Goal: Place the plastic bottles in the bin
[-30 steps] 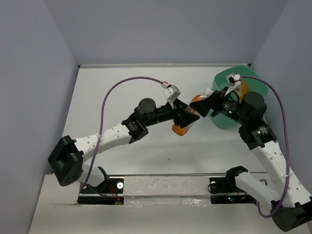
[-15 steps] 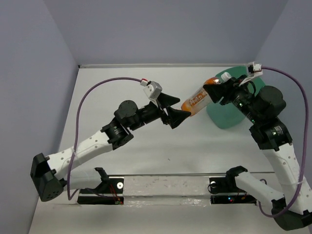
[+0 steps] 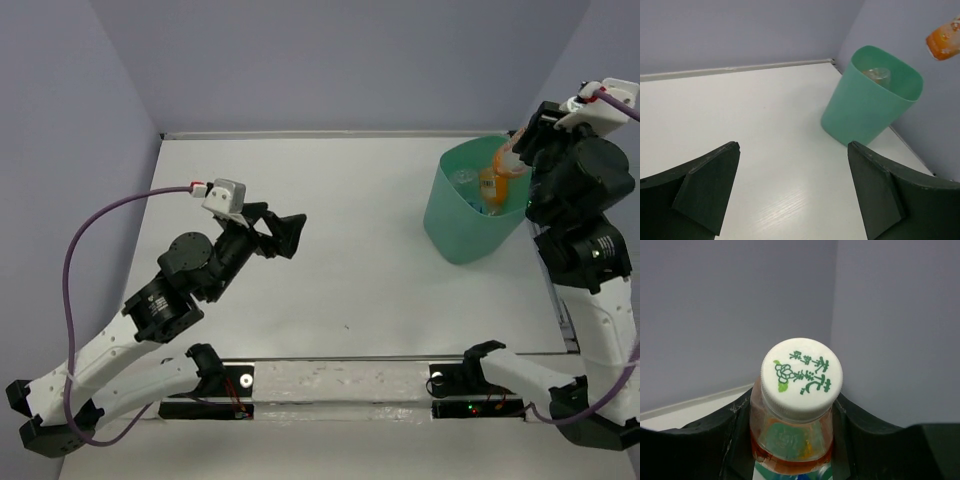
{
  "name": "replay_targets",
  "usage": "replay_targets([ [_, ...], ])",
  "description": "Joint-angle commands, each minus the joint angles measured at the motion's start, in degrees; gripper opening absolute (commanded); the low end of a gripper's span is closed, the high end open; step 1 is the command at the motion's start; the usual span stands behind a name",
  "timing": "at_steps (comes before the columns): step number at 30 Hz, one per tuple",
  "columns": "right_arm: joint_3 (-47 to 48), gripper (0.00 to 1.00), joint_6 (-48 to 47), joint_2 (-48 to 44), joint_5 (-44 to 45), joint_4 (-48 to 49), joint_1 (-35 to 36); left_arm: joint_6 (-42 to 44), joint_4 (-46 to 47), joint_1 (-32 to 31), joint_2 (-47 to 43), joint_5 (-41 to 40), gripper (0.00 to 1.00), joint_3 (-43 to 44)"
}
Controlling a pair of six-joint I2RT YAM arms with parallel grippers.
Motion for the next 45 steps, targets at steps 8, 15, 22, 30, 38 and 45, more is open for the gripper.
replay_targets([
  [8, -4.24, 0.22, -6.41, 11.51, 2.92, -1.87, -10.09, 4.2, -1.86, -0.23, -6.45, -8.02, 0.99, -7.31],
  [15, -8.2, 0.27, -3.17, 19.25, -2.18, -0.46, -12.38, 4.64, -2.47, -0.06, -6.71, -7.66, 0.99, -8.1],
  [22, -9.7, 0.83, -0.7, 20.22, -4.3, -1.33, -12.38, 4.82, -2.03, 0.21, -7.24, -8.28, 0.99, -8.54],
  [30, -4.43, 1.0, 3.87, 14.52, -6.93, -8.28, -12.38, 4.55, -1.86, 1.0, -7.06, -9.69, 0.99, -8.81],
  [38, -0.29, 1.0, 9.84, 6.95, -18.44, -13.29, -12.38, 4.55, -1.24, 2.14, -7.15, -10.04, 0.99, -9.16],
  [45, -9.14, 0.0, 17.22, -6.48, -50.45, -5.24, -12.38, 4.02, -0.19, 3.64, -8.29, -8.46, 0.99, -9.33],
])
